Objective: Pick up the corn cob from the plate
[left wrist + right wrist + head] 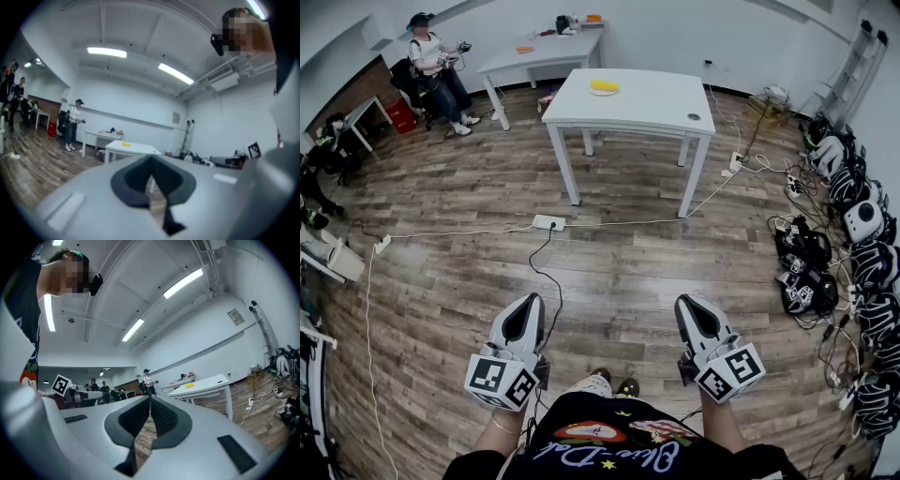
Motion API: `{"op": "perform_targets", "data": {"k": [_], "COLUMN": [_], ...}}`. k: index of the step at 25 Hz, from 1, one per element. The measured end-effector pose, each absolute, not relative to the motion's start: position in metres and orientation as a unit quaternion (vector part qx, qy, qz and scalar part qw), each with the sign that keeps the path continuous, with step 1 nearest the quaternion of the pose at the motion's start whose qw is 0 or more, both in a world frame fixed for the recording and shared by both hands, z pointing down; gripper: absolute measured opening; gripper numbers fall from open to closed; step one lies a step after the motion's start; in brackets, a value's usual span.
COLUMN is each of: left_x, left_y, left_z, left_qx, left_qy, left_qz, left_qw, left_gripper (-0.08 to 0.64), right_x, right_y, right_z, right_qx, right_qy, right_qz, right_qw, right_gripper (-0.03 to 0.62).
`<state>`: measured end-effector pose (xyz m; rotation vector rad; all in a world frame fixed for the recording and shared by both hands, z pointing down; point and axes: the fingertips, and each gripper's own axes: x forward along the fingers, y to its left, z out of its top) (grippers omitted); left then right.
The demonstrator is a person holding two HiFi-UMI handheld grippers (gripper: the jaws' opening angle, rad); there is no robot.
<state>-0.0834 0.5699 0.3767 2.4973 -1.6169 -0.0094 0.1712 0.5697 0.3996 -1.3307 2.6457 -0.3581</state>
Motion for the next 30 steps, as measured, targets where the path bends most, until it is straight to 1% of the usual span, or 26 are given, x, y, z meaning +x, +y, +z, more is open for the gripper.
{"op": "perform_targets", "data": {"k": [7,13,16,21,26,30], "left_x": [-0.066,-0.051,-0.050,-0.092,-0.148,-0.177], "left_y": [0.552,0.480,0.434,0.341,0.252,0.189], "left_z": [0.393,0.393,0.389,0.380,0.374,0.361], "left_qx": [0.849,0.875,0.891,0.891,0.887,0.888], "left_qy": [-0.520,-0.477,-0.446,-0.452,-0.458,-0.455], "left_qz": [0.002,-0.017,-0.036,-0.041,-0.046,-0.058], "left_qw": [0.089,0.087,0.072,0.032,0.032,0.030], "left_gripper": [-0.003,-0.003,-0.003,-0.003,-0.003,-0.003], "right_x": [0.181,0.190,0.187,0.147,0.087,0.049], "right_y": [0.559,0.522,0.478,0.369,0.273,0.213], "right_z": [0.403,0.396,0.401,0.388,0.371,0.361], "right_qx": [-0.450,-0.488,-0.511,-0.519,-0.501,-0.492], "right_qy": [0.879,0.862,0.845,0.838,0.849,0.851], "right_qz": [-0.126,-0.120,-0.131,-0.120,-0.117,-0.125], "right_qw": [0.087,0.071,0.085,0.117,0.122,0.137], "right_gripper": [0.020,0.020,0.020,0.020,0.020,0.020]}}
